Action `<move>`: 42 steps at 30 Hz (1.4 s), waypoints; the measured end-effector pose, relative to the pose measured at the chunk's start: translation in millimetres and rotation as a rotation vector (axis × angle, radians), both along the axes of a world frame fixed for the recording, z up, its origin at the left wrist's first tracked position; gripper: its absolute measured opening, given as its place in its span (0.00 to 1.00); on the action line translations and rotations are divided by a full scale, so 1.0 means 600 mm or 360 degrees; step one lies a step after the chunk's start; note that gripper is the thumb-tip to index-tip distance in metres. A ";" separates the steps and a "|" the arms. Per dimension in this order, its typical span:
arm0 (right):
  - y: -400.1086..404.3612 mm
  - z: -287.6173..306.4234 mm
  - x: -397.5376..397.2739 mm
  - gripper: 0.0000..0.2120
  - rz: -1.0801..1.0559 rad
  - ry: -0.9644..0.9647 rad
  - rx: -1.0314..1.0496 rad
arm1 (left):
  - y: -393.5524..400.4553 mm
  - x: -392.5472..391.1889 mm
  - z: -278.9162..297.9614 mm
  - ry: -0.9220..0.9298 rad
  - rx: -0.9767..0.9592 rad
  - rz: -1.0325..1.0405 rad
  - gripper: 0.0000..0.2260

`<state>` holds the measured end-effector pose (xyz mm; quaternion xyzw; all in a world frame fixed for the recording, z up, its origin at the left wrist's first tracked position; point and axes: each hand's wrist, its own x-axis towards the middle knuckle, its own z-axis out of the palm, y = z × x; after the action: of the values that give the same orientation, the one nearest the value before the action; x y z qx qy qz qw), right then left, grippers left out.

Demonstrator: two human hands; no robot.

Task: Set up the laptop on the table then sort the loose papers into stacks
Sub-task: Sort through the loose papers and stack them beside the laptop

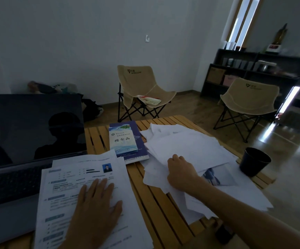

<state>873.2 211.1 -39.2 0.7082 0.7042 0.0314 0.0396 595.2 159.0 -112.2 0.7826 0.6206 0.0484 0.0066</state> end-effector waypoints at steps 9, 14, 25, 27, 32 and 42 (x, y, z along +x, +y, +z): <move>-0.050 0.034 0.065 0.16 -0.0171 0.1048 0.0325 | -0.014 0.003 0.017 -0.0140 -0.0015 0.0052 0.34; -0.038 0.028 0.067 0.07 -0.0328 0.0997 0.0172 | -0.017 0.007 0.027 -0.0150 -0.0055 0.0035 0.34; 0.002 0.041 0.020 0.15 -0.0464 0.1423 0.0181 | -0.048 0.081 0.080 -0.0634 0.0079 -0.0196 0.24; -0.006 0.041 0.001 0.14 -0.0405 0.1502 0.0147 | -0.063 0.116 0.091 -0.0867 -0.0013 -0.0404 0.22; -0.025 0.018 0.004 0.16 -0.0393 0.1448 0.0065 | -0.070 0.194 0.092 -0.1240 -0.0310 -0.0369 0.22; -0.056 -0.024 0.037 0.11 -0.0064 0.1126 0.0063 | 0.010 0.242 0.075 -0.1943 -0.0471 0.0361 0.18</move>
<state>895.7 177.4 -53.6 0.6895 0.6596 -0.2030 -0.2199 740.2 164.8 -67.3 0.5343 0.5842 0.3997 0.4620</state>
